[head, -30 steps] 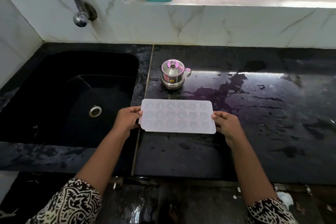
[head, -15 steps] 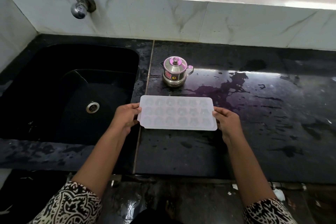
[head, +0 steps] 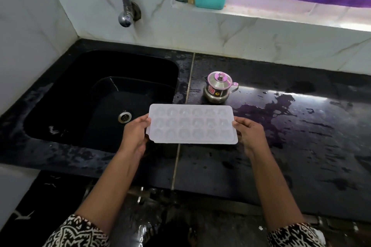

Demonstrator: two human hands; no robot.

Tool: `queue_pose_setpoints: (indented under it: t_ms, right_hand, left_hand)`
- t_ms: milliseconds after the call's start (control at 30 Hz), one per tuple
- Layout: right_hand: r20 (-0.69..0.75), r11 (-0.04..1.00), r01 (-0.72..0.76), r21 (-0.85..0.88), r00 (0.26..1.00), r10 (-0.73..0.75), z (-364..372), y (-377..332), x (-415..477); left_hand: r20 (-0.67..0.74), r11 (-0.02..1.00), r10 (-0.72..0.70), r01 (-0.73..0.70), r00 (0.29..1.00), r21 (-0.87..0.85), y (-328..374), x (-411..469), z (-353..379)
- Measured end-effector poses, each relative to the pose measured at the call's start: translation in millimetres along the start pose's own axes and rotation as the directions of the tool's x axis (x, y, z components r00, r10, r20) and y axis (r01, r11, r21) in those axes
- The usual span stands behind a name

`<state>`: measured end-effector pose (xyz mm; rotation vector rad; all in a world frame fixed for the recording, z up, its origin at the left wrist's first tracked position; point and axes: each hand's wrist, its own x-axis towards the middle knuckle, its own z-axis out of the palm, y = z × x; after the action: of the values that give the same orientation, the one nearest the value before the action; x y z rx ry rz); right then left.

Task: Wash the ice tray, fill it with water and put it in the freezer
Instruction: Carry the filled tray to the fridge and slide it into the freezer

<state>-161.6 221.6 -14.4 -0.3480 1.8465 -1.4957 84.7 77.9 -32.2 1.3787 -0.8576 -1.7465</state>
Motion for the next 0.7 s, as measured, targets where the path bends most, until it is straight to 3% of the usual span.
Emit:
queue_pose_setpoints:
  t_ms: [233,700]
  right_hand:
    - [0.079,0.999,-0.006,0.037,0.997,0.003,74,-10,-16]
    - [0.124,0.998,0.051,0.026,0.991,-0.054,192,-23,-18]
  left_hand:
    - [-0.044,0.980,0.007,-0.015,0.999,-0.198,32,0,-53]
    - [-0.175,0.967,0.046,-0.088,0.983,-0.238,80,34,-124]
